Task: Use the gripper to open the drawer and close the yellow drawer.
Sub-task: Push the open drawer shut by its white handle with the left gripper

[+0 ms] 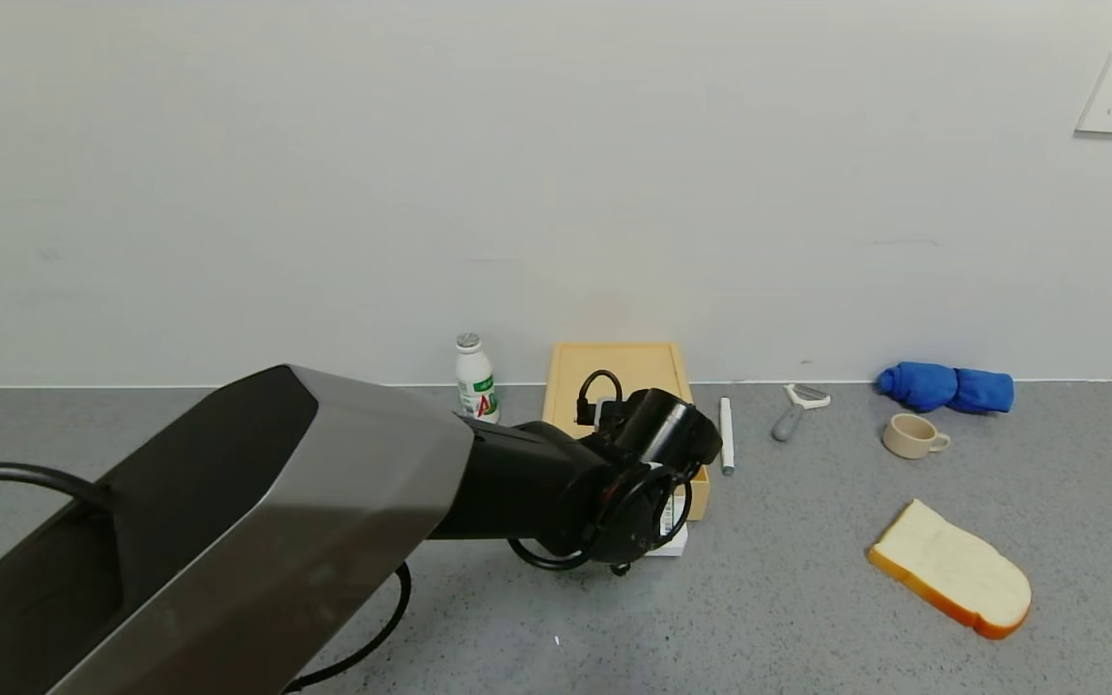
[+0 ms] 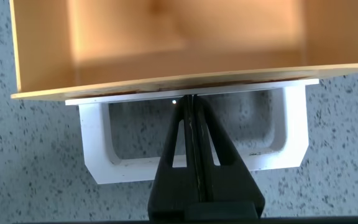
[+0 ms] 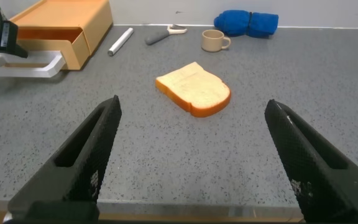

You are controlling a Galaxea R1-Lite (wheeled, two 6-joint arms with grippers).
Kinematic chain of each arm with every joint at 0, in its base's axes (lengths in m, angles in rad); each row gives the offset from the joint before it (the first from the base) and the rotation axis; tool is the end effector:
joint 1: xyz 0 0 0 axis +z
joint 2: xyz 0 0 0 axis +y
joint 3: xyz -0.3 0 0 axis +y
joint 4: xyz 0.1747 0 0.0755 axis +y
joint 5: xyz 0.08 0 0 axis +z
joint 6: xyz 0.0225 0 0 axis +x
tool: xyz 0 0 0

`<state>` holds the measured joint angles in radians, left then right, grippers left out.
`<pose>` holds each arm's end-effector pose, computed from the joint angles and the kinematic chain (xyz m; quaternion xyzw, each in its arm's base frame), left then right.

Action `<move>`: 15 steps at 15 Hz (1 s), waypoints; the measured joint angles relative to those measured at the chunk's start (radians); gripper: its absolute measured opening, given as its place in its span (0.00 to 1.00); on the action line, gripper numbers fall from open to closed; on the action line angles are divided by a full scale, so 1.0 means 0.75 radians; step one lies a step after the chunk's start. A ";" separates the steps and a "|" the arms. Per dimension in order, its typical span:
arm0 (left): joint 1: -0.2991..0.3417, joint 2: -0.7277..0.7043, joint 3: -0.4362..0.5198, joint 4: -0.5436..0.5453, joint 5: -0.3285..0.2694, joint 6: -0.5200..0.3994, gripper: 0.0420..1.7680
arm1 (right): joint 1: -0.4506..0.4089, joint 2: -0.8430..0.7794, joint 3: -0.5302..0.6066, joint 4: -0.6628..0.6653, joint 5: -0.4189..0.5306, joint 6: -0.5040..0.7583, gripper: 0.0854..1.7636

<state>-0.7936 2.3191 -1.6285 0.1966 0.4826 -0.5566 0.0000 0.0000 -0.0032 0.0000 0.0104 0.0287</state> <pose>0.3230 -0.3135 0.0893 0.0007 0.3699 -0.0398 0.9282 -0.0230 0.0002 0.0764 0.0143 -0.0015 0.0052 0.9999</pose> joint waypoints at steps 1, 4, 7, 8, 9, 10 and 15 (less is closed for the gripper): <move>0.014 0.013 -0.024 0.000 -0.001 0.011 0.04 | 0.000 0.000 0.000 0.000 -0.001 0.000 0.96; 0.061 0.050 -0.107 -0.001 -0.020 0.053 0.04 | 0.000 0.000 0.000 0.000 0.000 -0.001 0.96; 0.099 0.084 -0.175 0.000 -0.042 0.072 0.04 | 0.000 0.000 0.000 0.000 -0.001 0.000 0.96; 0.109 0.093 -0.195 0.001 -0.043 0.076 0.04 | 0.000 0.000 0.000 0.000 0.000 -0.001 0.96; 0.117 0.101 -0.213 0.000 -0.042 0.082 0.04 | 0.000 0.000 0.000 0.000 0.000 0.000 0.96; 0.125 0.109 -0.227 0.000 -0.042 0.087 0.04 | 0.000 0.000 0.000 0.000 0.000 0.000 0.96; 0.144 0.135 -0.272 0.000 -0.043 0.092 0.04 | 0.000 0.000 0.000 -0.001 0.000 -0.001 0.96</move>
<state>-0.6860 2.4202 -1.8323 0.1966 0.4506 -0.4872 0.0000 0.0000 -0.0032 -0.0009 0.0104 0.0283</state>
